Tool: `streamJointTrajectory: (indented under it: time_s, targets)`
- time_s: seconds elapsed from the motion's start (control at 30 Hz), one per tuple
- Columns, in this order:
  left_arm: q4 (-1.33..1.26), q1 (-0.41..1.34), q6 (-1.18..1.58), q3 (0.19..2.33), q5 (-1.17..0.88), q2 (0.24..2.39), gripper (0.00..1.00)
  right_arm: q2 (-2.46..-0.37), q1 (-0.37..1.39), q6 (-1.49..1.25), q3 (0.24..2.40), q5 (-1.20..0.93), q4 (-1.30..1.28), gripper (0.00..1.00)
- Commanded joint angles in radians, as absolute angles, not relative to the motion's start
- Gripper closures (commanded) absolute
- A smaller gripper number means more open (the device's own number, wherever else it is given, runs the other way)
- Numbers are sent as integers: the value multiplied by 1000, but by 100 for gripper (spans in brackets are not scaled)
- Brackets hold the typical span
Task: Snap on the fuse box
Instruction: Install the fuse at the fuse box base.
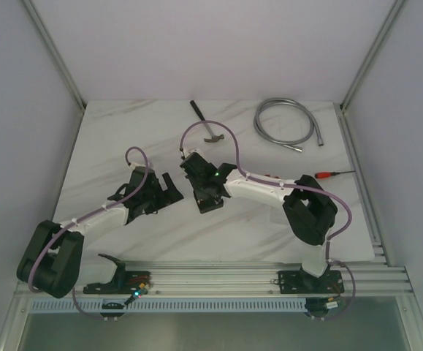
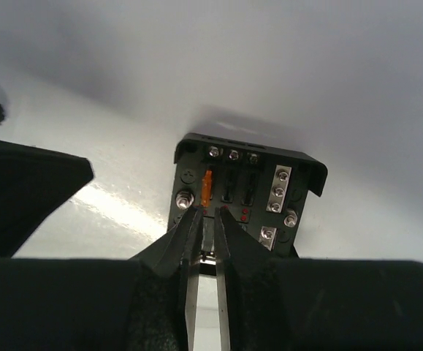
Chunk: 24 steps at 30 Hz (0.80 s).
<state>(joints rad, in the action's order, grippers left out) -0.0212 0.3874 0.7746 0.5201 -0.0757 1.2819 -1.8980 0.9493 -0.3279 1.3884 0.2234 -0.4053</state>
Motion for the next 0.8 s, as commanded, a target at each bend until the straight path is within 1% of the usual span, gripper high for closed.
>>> streamJointTrajectory:
  time_s: [0.0,0.17,0.63,0.77]
  targets:
    - [-58,387,790,532,-108,1308,1,-1871,960,-320,1372,256,-353,80]
    - [-98,380,806,534,-127,1324,1,-1889,960,-328,1366,251,-319,77]
    - [-179,353,828,578,-213,1403,8,-1934,958,-351,1372,272,-326,76]
    - [-192,346,834,586,-228,1430,12,-1942,959,-352,1374,273,-330,77]
